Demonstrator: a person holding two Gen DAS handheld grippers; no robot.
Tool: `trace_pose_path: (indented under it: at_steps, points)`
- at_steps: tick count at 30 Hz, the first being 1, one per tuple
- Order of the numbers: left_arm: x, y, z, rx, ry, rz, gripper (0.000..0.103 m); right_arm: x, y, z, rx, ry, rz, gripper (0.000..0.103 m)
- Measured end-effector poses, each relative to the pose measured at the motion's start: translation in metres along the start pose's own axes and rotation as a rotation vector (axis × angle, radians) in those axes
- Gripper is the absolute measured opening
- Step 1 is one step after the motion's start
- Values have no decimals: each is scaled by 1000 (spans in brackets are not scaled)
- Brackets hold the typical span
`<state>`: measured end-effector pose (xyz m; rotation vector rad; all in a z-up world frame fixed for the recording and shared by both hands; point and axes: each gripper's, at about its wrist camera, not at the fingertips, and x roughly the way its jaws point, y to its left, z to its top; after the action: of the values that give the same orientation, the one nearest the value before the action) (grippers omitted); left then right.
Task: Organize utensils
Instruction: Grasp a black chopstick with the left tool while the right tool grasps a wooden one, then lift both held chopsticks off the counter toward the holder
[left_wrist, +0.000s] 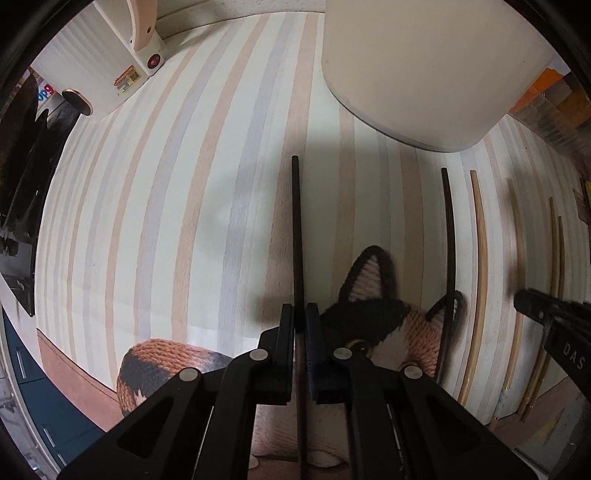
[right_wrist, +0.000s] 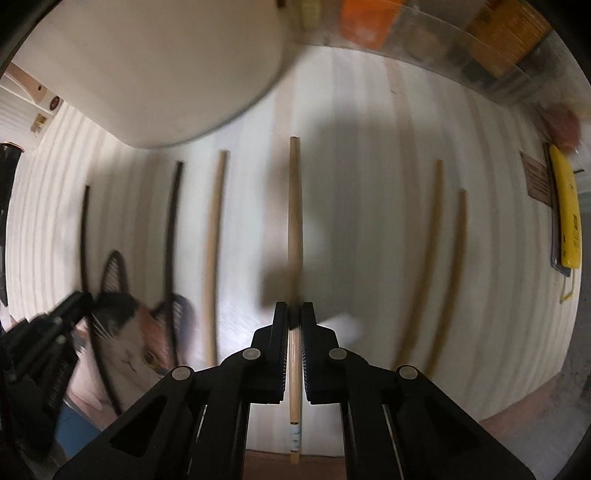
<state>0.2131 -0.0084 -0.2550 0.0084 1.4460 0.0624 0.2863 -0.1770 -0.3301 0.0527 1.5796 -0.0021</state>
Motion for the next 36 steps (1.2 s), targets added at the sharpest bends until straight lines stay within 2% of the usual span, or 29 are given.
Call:
trace_pose_path:
  at_steps: [7,13,18,23,25,26,27,29,32,36]
  points:
    - [14,-15,-11,10,7,-9,4,1,-16,-11,14,36,1,7]
    - [19,-15,6,14,22,-16,5,3,-25,-6,36,52,-6,8]
    - [22,-10,19,4,23,-27,8,4,-22,7,28,54,-17,14]
    - [24,-6,30,15,27,-27,8,14,2,17,27,52,-30,18]
    - [25,-6,32,25,24,-23,7,14,5,20,35,50,-26,17]
    - [25,-8,34,30,24,-19,7,13,4,21,45,43,-24,14]
    - [26,-9,35,32,24,-16,7,13,3,22,52,37,-28,7]
    - [26,-10,37,19,25,-21,5,9,-5,18,82,34,4,7]
    - [27,-8,38,-26,61,-60,5,12,-17,16,177,83,132,7]
    - [30,-11,44,-3,66,-60,6,12,-15,19,173,92,124,7]
